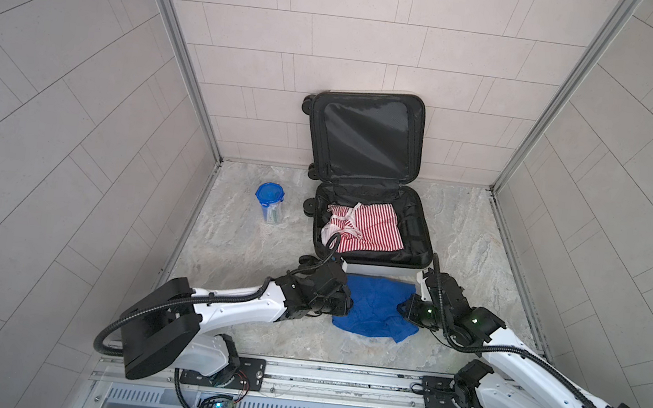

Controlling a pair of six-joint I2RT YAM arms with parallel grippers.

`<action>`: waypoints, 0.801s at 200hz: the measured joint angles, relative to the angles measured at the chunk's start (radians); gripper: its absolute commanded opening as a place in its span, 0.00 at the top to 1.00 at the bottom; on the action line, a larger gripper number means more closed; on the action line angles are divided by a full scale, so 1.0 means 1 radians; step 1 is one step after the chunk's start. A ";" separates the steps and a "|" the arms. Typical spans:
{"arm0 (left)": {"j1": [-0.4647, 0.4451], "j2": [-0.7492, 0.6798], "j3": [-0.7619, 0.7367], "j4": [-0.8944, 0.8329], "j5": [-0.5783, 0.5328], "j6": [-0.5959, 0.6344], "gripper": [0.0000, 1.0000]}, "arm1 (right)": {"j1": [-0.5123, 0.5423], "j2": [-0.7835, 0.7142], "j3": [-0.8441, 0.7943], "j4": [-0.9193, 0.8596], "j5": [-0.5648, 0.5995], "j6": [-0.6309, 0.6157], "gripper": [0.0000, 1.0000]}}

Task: Pack the luggage
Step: 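Close both grippers on the blue cloth's near corners, then lift the blue cloth with both grippers over the open suitcase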

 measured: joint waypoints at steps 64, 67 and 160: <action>-0.002 -0.099 0.098 -0.158 -0.044 0.042 1.00 | 0.002 -0.006 0.156 -0.111 0.000 -0.041 1.00; -0.001 -0.103 0.105 -0.166 -0.047 0.046 1.00 | 0.002 -0.006 0.165 -0.116 0.000 -0.043 1.00; 0.000 -0.156 0.301 -0.298 -0.162 0.141 1.00 | -0.010 0.058 0.433 -0.172 0.016 -0.155 1.00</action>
